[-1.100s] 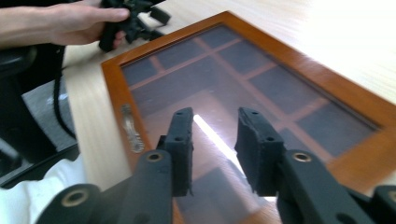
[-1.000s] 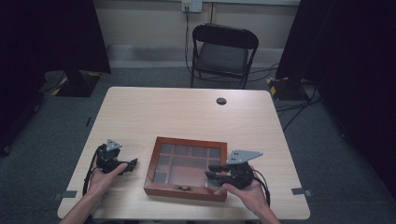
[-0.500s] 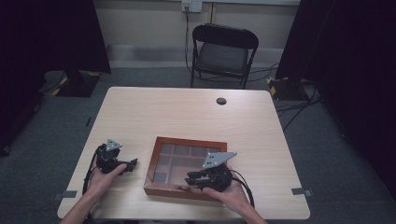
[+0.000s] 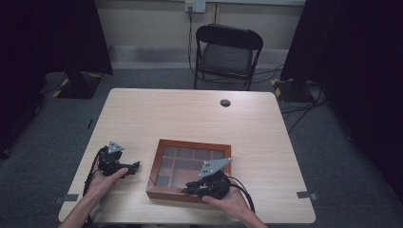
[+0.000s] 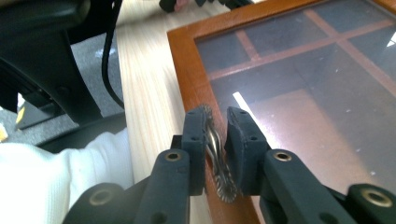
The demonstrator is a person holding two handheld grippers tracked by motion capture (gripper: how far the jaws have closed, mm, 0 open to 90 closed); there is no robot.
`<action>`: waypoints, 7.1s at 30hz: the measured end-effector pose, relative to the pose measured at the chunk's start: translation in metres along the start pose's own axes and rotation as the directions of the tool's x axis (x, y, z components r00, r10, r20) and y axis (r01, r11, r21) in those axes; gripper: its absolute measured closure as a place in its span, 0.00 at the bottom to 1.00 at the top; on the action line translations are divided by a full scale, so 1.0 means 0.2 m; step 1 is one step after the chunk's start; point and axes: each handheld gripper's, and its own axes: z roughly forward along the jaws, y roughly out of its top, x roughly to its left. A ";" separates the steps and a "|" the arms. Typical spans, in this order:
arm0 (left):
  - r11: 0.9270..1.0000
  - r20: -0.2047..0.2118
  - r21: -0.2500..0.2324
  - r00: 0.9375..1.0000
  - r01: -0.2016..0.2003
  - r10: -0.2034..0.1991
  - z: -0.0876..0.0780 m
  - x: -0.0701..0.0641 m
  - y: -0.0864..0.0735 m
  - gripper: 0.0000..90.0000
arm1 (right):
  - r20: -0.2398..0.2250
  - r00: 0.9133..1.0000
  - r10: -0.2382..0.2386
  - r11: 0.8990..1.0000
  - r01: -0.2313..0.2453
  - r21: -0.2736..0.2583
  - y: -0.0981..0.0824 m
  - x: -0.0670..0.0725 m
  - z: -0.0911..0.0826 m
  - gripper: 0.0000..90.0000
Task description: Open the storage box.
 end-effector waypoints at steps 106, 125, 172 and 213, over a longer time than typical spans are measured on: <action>0.922 0.326 -0.366 0.910 -0.129 0.256 -0.22 -0.32 0.20 0.20 | 0.166 0.977 0.132 0.980 -0.103 -0.172 0.00 -0.10 -0.46 0.17; 0.914 0.352 -0.379 0.892 -0.143 0.285 -0.20 -0.34 0.28 0.25 | 0.219 0.969 0.116 0.984 -0.082 -0.160 -0.03 -0.15 -0.48 0.18; 0.933 0.407 -0.345 0.880 -0.098 0.243 -0.04 -0.30 0.45 0.38 | 0.238 0.940 0.247 0.943 -0.176 -0.284 -0.01 -0.40 -0.55 0.41; 0.953 0.429 -0.295 0.882 -0.069 0.197 0.09 -0.30 0.54 0.49 | 0.259 0.907 0.333 0.914 -0.243 -0.324 -0.03 -0.62 -0.46 0.44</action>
